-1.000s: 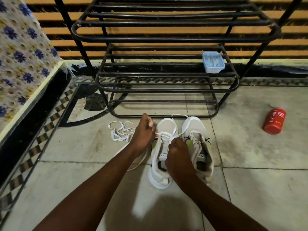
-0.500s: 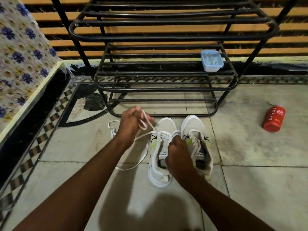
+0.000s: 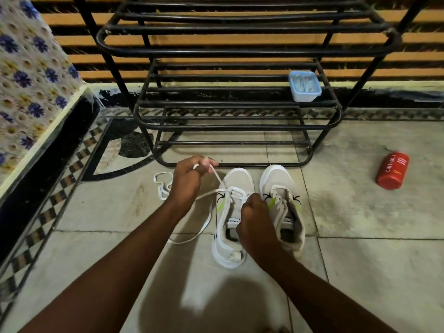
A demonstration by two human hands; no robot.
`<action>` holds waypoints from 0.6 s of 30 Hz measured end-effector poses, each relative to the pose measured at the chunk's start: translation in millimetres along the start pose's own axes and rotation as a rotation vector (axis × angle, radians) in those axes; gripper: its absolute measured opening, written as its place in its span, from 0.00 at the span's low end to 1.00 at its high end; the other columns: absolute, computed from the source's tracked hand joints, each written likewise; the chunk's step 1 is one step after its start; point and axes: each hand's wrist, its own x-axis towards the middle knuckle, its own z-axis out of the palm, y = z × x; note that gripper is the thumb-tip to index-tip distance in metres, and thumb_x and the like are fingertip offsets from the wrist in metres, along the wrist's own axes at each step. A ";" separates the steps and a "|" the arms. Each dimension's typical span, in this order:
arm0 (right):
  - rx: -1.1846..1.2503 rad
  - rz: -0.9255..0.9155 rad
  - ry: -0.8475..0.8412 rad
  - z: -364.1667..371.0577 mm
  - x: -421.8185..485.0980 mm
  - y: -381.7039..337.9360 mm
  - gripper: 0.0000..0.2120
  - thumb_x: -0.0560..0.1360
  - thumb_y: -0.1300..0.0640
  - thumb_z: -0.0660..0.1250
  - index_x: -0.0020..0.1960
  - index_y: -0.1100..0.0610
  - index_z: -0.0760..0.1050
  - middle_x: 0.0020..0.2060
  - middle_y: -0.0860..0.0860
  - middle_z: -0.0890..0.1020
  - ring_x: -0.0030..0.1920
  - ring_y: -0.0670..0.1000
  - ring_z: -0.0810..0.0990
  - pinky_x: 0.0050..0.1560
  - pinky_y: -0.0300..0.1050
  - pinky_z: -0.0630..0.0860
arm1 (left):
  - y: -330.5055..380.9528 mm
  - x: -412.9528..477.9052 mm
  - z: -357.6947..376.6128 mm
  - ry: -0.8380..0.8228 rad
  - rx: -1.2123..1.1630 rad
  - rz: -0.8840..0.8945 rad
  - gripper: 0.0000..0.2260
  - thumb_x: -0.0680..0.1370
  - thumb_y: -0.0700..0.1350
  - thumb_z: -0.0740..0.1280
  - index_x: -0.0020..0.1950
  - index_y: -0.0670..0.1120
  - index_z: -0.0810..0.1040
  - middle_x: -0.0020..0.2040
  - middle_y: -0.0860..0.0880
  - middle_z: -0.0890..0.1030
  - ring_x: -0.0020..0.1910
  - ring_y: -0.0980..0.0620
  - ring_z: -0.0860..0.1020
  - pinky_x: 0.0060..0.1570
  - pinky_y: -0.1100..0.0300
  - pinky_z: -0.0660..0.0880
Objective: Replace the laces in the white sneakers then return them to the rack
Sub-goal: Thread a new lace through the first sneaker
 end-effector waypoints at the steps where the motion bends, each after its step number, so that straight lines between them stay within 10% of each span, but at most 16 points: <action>1: -0.027 -0.004 -0.011 -0.6 0.1 -0.3 0.05 0.67 0.65 0.69 0.42 0.64 0.77 0.48 0.62 0.75 0.52 0.63 0.74 0.57 0.58 0.74 | 0.8 -2.2 2.0 0.006 -0.175 -0.098 0.16 0.85 0.42 0.61 0.40 0.39 0.77 0.38 0.47 0.84 0.42 0.49 0.82 0.46 0.55 0.76; 4: -0.002 -0.001 0.032 -2.1 -0.6 -1.3 0.05 0.63 0.68 0.71 0.38 0.65 0.76 0.44 0.64 0.75 0.48 0.65 0.75 0.54 0.59 0.76 | -9.3 -1.4 -6.6 -0.100 -0.115 -0.047 0.16 0.88 0.46 0.56 0.43 0.43 0.73 0.30 0.54 0.73 0.29 0.53 0.72 0.38 0.54 0.71; 9: -0.008 0.003 0.027 -4.2 -1.7 -3.6 0.06 0.62 0.68 0.71 0.37 0.65 0.76 0.43 0.64 0.75 0.47 0.66 0.75 0.53 0.59 0.77 | -14.4 15.8 -20.9 -0.299 0.818 0.274 0.09 0.84 0.46 0.65 0.55 0.48 0.85 0.49 0.50 0.86 0.48 0.47 0.83 0.50 0.56 0.76; 14: -0.045 -0.007 0.028 -7.1 -2.5 -4.7 0.05 0.63 0.68 0.71 0.37 0.65 0.76 0.42 0.65 0.75 0.47 0.66 0.75 0.52 0.61 0.77 | -18.1 5.7 -13.3 -0.428 1.221 0.141 0.08 0.78 0.43 0.66 0.49 0.47 0.85 0.50 0.41 0.82 0.53 0.39 0.80 0.51 0.52 0.76; 18: -0.042 -0.052 0.035 -13.6 -2.5 -9.2 0.15 0.51 0.70 0.77 0.29 0.63 0.72 0.32 0.62 0.74 0.36 0.65 0.77 0.39 0.58 0.81 | -25.4 -3.9 -8.7 -0.426 1.230 0.070 0.19 0.80 0.53 0.68 0.70 0.53 0.73 0.62 0.42 0.68 0.53 0.38 0.80 0.57 0.46 0.78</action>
